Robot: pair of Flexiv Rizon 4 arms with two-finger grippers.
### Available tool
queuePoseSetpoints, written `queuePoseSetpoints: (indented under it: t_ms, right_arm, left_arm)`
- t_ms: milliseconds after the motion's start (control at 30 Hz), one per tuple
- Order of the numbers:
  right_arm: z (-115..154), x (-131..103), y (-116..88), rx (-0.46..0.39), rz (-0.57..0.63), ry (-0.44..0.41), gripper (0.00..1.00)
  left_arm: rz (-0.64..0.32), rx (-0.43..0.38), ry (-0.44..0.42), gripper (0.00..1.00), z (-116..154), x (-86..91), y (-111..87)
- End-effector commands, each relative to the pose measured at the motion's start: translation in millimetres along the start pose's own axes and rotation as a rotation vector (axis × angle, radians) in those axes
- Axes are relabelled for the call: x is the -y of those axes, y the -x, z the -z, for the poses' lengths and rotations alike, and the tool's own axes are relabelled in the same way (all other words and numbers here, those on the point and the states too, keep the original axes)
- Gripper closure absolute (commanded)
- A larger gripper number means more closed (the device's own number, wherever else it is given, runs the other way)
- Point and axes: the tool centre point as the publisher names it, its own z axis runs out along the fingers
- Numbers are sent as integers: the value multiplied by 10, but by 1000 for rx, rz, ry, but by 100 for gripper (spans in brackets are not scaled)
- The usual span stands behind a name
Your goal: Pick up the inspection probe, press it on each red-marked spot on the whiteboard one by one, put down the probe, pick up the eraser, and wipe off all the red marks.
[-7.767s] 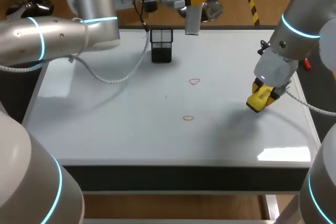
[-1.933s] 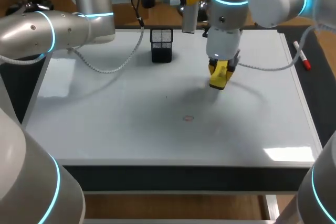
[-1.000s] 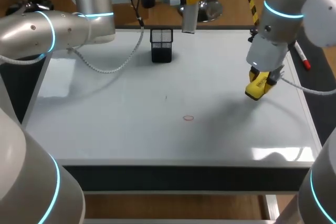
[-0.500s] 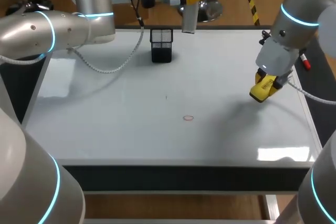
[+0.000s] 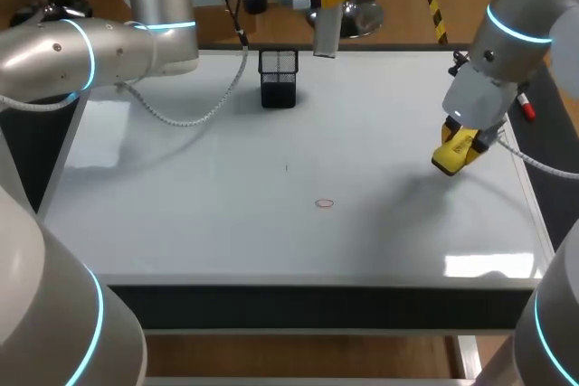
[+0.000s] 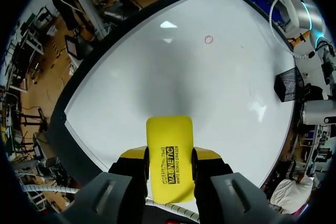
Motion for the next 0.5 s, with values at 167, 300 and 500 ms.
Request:
queuePoseSetpoints:
  t_ms: [167, 300, 500]
  right_arm:
    - [1, 7, 1, -2, 1, -2, 100]
    - [1, 7, 1, -2, 1, -2, 100]
    - [1, 7, 1, -2, 1, -2, 100]
  left_arm:
    - [1, -2, 1, 100, -2, 15, 9]
    - [1, -2, 1, 100, -2, 15, 9]
    - [-12, -18, -18, 100, 16, 13, -235]
